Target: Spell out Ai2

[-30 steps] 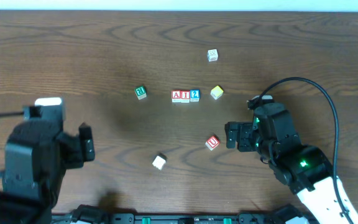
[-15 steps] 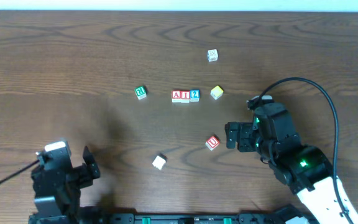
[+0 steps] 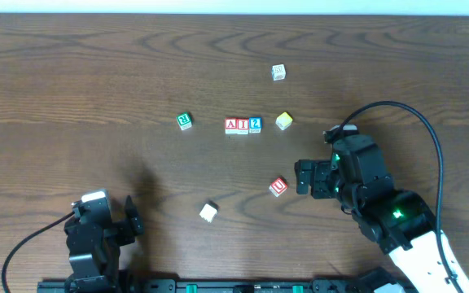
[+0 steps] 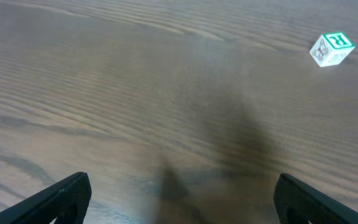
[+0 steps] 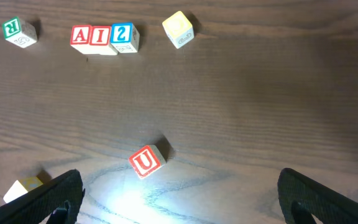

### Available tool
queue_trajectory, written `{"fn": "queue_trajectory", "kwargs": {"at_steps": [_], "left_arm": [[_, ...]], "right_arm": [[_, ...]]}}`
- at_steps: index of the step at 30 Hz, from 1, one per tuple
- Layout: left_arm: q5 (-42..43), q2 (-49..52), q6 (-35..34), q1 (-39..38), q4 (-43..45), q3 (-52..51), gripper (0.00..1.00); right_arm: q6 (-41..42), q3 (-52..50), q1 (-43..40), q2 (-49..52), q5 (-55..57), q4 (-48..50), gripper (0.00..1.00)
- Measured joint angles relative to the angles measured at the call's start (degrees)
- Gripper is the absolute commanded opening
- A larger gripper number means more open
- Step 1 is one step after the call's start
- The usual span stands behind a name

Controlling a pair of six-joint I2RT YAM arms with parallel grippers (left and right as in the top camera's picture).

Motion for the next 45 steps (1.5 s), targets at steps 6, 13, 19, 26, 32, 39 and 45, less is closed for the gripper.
{"fn": "queue_trajectory", "kwargs": {"at_steps": [6,13,19,26,32,39,45], "left_arm": [[0.8,0.0,0.0,0.0,0.6,-3.1,0.95],[1.2,-0.1,0.0,0.0,0.8,-3.1,0.95],[1.2,-0.1,0.0,0.0,0.7,-3.1,0.95],[1.2,-0.1,0.0,0.0,0.7,-3.1,0.96],[1.2,-0.1,0.0,0.0,0.7,-3.1,0.95],[1.2,-0.1,0.0,0.0,0.7,-3.1,0.95],[1.2,-0.1,0.0,0.0,0.7,-3.1,0.95]], "right_arm": [[0.0,0.0,0.0,0.0,0.0,0.0,0.99],[0.0,0.0,0.0,0.0,0.0,0.0,0.99],[0.0,0.0,0.0,0.0,0.0,0.0,0.99],[0.0,0.0,0.0,0.0,0.0,0.0,0.99],[0.0,0.0,0.0,0.0,0.0,0.0,0.99],[-0.2,0.0,0.0,0.0,0.2,0.0,0.99],[-8.9,-3.1,-0.1,-7.8,5.0,3.1,0.99]]}}
